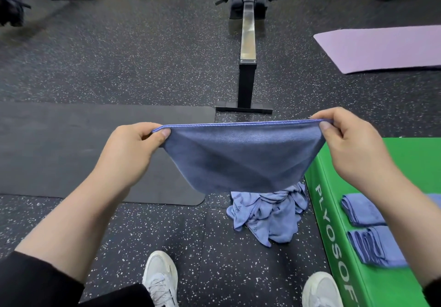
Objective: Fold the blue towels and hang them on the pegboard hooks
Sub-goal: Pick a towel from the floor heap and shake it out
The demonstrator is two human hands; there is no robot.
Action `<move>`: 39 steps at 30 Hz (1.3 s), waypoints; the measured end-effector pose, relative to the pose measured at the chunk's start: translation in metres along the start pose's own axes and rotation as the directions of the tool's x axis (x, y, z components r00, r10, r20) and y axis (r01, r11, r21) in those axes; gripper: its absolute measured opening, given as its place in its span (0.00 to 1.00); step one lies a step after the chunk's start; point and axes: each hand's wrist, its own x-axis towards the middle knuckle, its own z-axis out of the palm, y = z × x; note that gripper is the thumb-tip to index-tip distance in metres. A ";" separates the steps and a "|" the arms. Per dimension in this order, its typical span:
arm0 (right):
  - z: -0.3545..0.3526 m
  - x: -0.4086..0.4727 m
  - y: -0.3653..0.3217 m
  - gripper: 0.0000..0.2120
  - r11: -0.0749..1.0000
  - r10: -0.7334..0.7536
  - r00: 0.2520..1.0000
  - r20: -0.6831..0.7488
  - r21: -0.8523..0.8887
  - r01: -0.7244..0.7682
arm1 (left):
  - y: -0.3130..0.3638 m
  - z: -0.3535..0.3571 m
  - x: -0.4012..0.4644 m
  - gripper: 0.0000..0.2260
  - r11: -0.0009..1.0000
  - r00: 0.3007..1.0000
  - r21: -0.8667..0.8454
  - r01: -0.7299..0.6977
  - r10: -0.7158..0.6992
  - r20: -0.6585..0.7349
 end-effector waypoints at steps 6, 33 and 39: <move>0.002 0.002 0.004 0.09 0.999 0.021 1.000 -0.004 -0.025 -0.021 | 0.002 0.002 0.001 0.08 0.991 0.999 -0.129 -0.027 0.021 -0.043; 0.049 -0.008 -0.071 0.15 0.839 -0.296 0.900 0.321 0.537 0.085 | 0.049 0.054 -0.018 0.09 0.946 0.879 -0.300 -0.125 0.246 0.409; 0.039 -0.001 -0.061 0.08 0.888 -0.247 0.852 0.462 0.459 0.009 | 0.048 0.056 -0.027 0.11 0.974 0.837 -0.050 -0.219 0.214 0.503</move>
